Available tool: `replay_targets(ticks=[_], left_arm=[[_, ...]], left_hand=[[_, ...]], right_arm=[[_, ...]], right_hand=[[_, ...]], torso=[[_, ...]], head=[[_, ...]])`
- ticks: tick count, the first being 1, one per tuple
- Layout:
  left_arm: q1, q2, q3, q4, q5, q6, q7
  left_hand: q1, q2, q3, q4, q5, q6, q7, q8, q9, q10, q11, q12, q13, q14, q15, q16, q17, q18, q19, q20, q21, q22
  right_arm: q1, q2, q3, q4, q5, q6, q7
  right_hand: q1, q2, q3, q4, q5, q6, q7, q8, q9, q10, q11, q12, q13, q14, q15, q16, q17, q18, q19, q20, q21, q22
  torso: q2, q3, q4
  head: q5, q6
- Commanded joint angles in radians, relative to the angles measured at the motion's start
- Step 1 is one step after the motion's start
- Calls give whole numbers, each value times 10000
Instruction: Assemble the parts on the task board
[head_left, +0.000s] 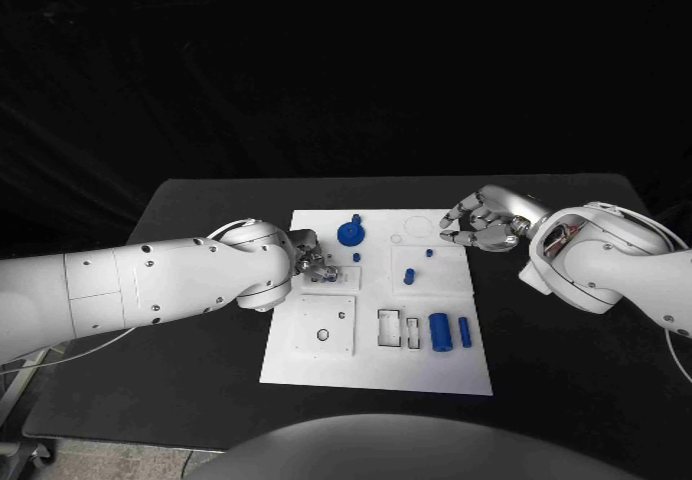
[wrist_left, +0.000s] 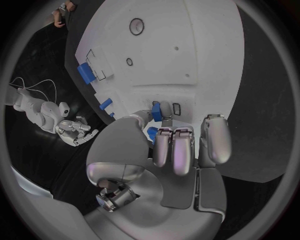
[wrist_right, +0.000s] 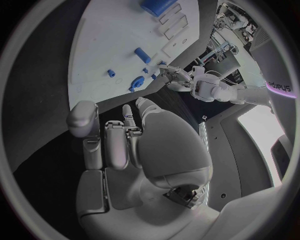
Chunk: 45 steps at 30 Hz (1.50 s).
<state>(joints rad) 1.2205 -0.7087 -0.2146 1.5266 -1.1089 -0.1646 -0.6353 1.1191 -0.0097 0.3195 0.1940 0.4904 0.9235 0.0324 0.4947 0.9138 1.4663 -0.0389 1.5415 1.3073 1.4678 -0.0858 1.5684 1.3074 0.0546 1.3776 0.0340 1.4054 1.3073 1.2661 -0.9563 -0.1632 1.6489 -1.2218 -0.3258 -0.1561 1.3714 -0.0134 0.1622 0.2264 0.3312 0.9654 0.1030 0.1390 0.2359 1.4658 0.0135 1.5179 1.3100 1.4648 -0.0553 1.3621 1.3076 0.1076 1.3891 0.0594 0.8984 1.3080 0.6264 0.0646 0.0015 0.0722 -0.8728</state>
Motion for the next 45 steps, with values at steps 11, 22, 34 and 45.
replay_targets(ticks=[11,22,34,45], left_arm=[[-86,94,-51,-41,41,22,68],[-195,140,-45,-81,28,-96,147],[-210,183,-42,-116,-115,93,136],[-211,149,-44,-124,-164,585,4]], left_hand=[[6,43,110,7,-236,-75,-3,-106,38,790,40,-65,2334,1022,76,18,2619,131,-82,12,-71,398],[5,51,125,11,-275,-82,2,-114,46,782,44,-76,2325,1013,78,11,2604,133,-89,14,-79,393],[-45,0,126,57,-766,-128,37,-189,94,680,78,-220,2208,946,106,-42,2488,153,-161,37,-165,337],[-98,-107,58,92,-1163,-136,61,-303,95,607,107,-321,2127,893,137,-85,2399,170,-221,65,-242,297]], right_arm=[[-21,2,2,-15,12,157,-60],[-35,-2,2,-19,14,210,-77],[-39,12,2,-60,18,322,-134],[-46,38,2,-82,1,293,-110]], right_hand=[[5,117,45,1,-45,80,0,-28,-17,397,50,-59,1820,532,62,-68,766,99,-79,-8,-68,1041],[7,120,49,-3,-43,80,0,-30,-18,388,50,-66,1810,527,63,-84,752,104,-89,-7,-100,1033],[44,125,84,-46,0,82,0,-44,-29,356,52,-94,1776,506,66,-133,714,119,-127,-1,-209,1009],[131,141,173,-150,175,110,6,-61,-47,350,61,-98,1773,499,73,-138,711,123,-142,6,-260,1003]], torso=[[-5,1,6],[7,-3,4],[-5,5,7],[4,2,6]], head=[[-12,2],[-45,2],[-26,2],[-33,2]])
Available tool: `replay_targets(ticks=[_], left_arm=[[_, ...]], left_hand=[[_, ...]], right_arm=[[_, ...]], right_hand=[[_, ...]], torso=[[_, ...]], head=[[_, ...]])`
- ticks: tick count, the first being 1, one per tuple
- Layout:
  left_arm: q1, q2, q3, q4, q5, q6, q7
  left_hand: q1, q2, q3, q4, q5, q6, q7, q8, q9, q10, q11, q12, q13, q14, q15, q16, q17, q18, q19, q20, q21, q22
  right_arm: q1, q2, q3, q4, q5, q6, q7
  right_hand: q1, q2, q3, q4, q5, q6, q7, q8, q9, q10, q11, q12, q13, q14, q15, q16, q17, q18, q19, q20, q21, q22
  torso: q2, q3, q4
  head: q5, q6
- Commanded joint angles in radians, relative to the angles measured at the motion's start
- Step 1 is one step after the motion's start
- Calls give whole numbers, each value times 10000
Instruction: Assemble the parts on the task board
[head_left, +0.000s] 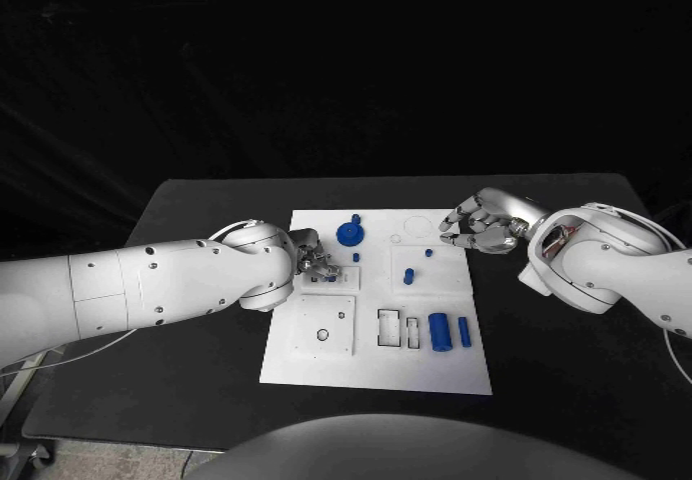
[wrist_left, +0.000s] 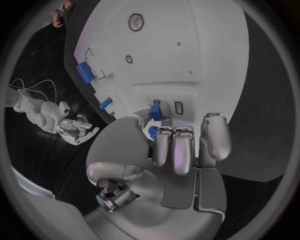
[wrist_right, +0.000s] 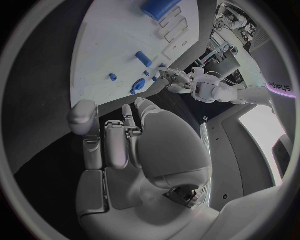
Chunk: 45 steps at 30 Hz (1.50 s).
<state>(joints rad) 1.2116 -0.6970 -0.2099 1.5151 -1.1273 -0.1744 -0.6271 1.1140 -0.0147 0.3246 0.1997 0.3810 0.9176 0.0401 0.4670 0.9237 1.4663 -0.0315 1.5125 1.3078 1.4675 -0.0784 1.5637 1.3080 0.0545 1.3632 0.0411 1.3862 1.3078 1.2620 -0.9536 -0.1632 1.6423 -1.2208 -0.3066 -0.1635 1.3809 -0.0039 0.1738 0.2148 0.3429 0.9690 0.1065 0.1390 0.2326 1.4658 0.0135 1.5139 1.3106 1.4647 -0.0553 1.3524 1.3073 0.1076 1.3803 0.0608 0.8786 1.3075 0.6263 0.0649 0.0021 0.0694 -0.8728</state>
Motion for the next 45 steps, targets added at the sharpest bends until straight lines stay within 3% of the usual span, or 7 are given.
replay_targets(ticks=[1,36,45], left_arm=[[-123,25,-90,2,12,692,-80],[-134,-21,-91,146,-69,495,71],[-160,-3,-92,174,-69,364,205]], left_hand=[[-33,-59,13,23,-66,-71,-20,-27,-2,606,32,-31,2122,896,63,-38,2395,171,-79,-5,-53,292],[-1,-56,31,-2,-43,-53,-26,-33,4,578,28,-70,2090,868,63,-60,2347,181,-108,-2,-82,266],[5,-49,37,-5,-38,-44,-26,-35,7,579,28,-69,2092,869,64,-59,2350,180,-106,-1,-82,271]], right_arm=[[-5,12,2,-16,-9,107,-38],[-19,3,2,-9,-11,227,-105],[-25,-18,2,6,-12,237,-113]], right_hand=[[40,49,64,-40,72,76,-29,-63,-16,350,60,-58,1767,498,74,-44,710,124,-55,-8,-65,1008],[79,77,147,-108,250,73,-22,-91,-36,330,61,-74,1745,487,75,-80,679,132,-69,-4,-135,999],[92,82,169,-128,287,74,-21,-96,-40,328,62,-76,1743,487,76,-80,680,134,-71,-4,-146,998]], torso=[[3,-1,1],[-2,-2,5],[1,0,-4]], head=[[-4,2],[-29,2],[19,2]])
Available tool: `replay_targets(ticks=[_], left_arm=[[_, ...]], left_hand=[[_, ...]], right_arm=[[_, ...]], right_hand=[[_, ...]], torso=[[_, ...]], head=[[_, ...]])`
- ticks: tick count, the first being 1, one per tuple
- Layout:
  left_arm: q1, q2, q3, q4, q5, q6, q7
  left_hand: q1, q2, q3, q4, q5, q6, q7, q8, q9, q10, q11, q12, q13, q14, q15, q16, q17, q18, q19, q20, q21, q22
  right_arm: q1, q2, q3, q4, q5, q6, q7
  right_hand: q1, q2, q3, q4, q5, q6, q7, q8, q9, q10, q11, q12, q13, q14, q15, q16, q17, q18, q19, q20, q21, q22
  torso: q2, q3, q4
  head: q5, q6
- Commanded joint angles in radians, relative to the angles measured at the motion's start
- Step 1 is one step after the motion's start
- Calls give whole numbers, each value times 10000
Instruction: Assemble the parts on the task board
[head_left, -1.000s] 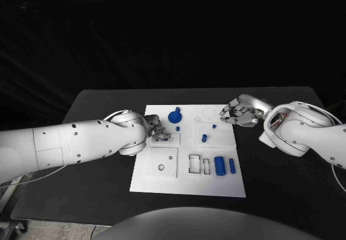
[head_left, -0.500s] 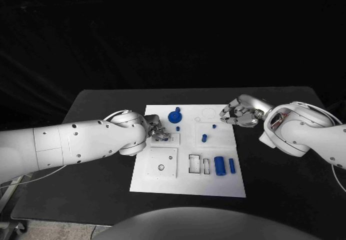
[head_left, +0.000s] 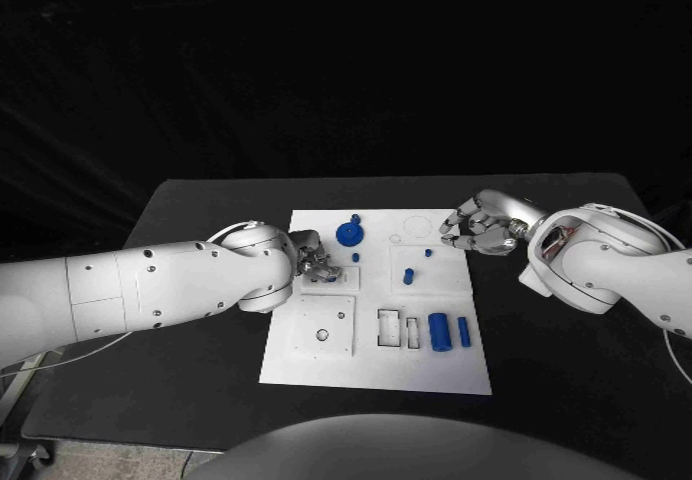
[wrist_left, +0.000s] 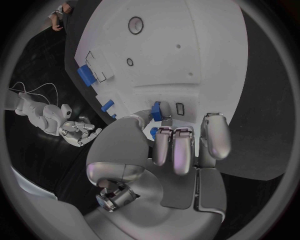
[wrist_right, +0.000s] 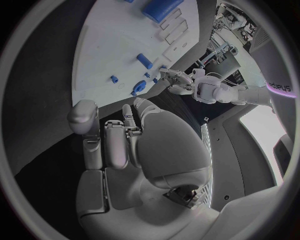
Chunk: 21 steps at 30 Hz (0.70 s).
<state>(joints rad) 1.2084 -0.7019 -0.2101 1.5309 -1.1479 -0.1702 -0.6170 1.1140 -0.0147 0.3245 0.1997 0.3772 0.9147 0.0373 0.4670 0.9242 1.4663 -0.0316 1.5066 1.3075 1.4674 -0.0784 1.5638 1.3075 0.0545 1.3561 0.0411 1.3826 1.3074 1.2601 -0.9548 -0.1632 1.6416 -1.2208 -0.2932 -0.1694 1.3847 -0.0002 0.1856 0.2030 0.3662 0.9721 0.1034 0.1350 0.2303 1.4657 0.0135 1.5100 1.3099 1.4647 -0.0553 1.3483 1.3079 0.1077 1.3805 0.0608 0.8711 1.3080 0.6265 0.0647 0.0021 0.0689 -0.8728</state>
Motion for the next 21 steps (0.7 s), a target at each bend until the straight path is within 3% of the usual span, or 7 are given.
replay_targets(ticks=[1,21], left_arm=[[-129,51,-90,6,137,315,109],[-136,66,-89,-133,128,238,122]], left_hand=[[5,-49,38,-5,1,-14,2,-36,2,576,29,-14,2091,868,64,-61,2351,180,-36,-1,-47,273],[-3,-42,24,31,-165,-34,26,-145,-9,495,53,-123,2005,832,86,-90,2296,185,-62,19,-88,272]], right_arm=[[-7,-7,2,13,-12,104,-55],[-39,2,2,-10,-11,160,-74]], right_hand=[[60,47,59,-19,69,45,10,-58,-18,328,62,-38,1749,487,76,-38,675,133,-73,-5,-75,992],[88,47,112,-75,178,51,14,-69,-28,319,65,-45,1740,481,77,-55,660,138,-79,-4,-115,987]], torso=[[4,1,-7],[-1,2,-1]], head=[[31,2],[3,2]])
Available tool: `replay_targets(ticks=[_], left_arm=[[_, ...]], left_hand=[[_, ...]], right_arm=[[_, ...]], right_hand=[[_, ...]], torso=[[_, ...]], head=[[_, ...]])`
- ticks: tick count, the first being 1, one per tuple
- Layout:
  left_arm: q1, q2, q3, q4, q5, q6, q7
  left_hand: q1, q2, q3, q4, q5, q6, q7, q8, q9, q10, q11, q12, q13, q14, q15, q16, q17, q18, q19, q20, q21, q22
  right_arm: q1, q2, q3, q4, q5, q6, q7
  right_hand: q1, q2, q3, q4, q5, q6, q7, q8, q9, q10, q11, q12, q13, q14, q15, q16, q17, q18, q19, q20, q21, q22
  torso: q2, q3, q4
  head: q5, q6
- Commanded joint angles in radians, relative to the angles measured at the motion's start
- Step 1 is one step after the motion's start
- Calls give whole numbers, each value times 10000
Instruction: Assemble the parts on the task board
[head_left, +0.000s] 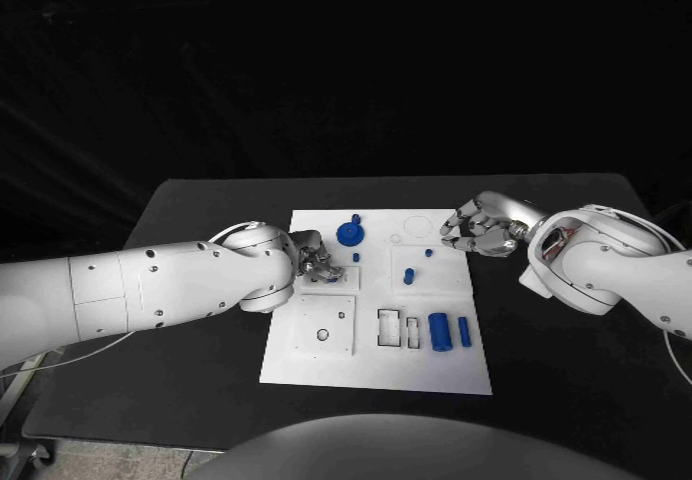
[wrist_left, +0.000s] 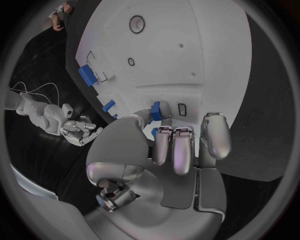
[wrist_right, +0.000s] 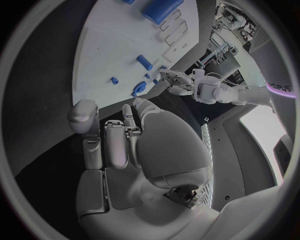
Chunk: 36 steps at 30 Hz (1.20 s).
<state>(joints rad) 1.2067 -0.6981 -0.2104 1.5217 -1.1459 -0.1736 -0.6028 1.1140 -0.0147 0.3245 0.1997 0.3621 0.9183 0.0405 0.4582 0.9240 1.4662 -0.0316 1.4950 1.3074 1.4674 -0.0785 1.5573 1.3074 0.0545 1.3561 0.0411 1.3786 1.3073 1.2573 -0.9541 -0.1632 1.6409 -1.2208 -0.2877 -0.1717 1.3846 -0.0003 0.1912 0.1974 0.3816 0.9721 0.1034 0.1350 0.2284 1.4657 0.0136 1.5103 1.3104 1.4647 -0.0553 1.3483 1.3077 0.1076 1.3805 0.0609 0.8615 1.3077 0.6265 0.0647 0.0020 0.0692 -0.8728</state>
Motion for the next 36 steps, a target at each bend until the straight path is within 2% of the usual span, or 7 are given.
replay_targets(ticks=[1,26,36], left_arm=[[-119,16,-86,-41,93,267,-23],[-122,-121,-88,-42,-238,35,73],[-123,-198,-89,-68,-317,-102,52]], left_hand=[[11,-42,30,20,-1,-68,-6,-60,-6,497,52,-5,2008,834,86,-23,2301,185,-63,20,-50,274],[58,-36,48,-12,41,10,-21,-36,17,523,42,29,2035,850,84,-10,2329,177,-32,21,-30,312],[84,-32,60,-29,59,49,-33,-24,29,540,34,51,2053,863,78,0,2350,173,-14,20,-17,332]], right_arm=[[-14,-8,2,-3,-11,105,-52],[-79,30,2,-62,-10,154,-50],[-124,7,2,-86,-11,132,-44]], right_hand=[[88,48,56,-19,24,51,14,-69,-9,319,65,-47,1735,481,77,-55,662,138,-79,-4,-19,990],[109,50,99,-63,108,58,17,-76,-15,310,66,-54,1726,478,79,-65,653,141,-83,-3,-47,987],[121,47,121,-90,146,69,16,-76,-16,307,69,-57,1722,476,80,-72,647,143,-86,-3,-63,985]], torso=[[2,0,0],[-3,2,0],[2,1,-1]], head=[[-2,2],[42,2],[6,2]])
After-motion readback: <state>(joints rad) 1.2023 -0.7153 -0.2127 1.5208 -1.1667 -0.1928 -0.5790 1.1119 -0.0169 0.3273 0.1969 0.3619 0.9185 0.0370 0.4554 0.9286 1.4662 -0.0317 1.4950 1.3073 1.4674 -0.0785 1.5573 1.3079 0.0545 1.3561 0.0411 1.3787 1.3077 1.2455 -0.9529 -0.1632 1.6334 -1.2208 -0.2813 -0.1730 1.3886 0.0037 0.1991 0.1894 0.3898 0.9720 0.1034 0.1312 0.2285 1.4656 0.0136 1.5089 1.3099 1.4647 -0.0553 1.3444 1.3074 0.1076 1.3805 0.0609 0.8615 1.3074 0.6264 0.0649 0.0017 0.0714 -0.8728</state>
